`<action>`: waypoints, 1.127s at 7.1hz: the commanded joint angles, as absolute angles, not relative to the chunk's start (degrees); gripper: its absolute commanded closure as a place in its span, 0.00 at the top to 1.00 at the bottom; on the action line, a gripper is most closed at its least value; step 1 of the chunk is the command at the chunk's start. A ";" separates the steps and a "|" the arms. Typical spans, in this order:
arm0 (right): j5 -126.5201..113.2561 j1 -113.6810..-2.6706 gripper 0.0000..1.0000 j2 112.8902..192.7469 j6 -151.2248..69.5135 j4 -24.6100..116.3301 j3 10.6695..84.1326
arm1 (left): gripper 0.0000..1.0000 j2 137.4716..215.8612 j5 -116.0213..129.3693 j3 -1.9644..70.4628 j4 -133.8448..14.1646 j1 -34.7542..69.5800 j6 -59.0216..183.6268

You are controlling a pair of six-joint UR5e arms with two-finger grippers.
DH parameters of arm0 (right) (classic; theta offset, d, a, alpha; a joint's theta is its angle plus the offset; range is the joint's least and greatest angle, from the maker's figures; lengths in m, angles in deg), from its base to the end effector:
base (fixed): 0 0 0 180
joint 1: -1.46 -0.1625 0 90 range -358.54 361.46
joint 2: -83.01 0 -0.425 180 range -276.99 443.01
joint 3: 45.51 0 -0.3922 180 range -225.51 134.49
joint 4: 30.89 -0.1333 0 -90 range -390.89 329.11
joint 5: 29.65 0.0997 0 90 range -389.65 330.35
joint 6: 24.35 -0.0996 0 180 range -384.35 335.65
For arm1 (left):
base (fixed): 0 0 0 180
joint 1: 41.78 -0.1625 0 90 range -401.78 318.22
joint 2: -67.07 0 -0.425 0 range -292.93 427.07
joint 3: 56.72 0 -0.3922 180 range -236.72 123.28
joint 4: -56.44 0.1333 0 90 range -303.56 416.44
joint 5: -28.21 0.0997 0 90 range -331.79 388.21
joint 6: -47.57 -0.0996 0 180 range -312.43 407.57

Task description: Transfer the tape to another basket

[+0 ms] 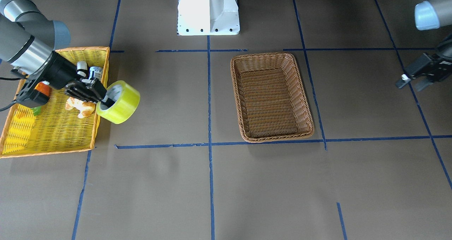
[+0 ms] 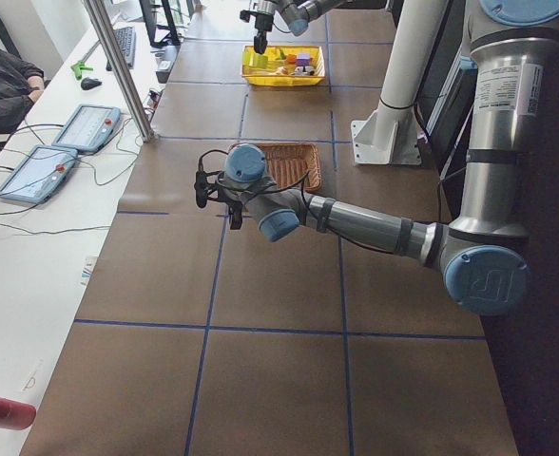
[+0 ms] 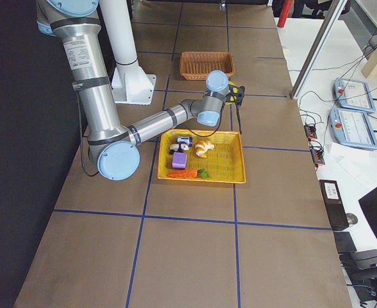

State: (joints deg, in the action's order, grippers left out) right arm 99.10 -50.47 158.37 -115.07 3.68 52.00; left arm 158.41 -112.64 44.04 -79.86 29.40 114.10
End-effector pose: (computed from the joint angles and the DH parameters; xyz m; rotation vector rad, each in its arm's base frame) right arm -0.2944 -0.4909 0.3452 0.0485 -1.4082 0.3054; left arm 0.1080 -0.4906 0.4532 0.1496 1.2291 -0.2724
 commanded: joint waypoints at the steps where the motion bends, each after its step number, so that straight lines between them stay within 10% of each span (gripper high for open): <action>1: 92.11 -43.23 0.01 158.42 -126.79 -9.73 52.14 | 1.00 158.91 -112.68 44.35 -95.36 24.51 133.79; 8: 82.32 -28.54 0.02 157.63 -137.73 -22.36 62.58 | 1.00 169.20 -97.80 56.37 -116.00 6.60 178.50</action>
State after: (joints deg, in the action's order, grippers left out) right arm 83.35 -31.30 157.68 -137.39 -22.29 60.30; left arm 168.19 -103.98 52.99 -115.85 11.85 173.67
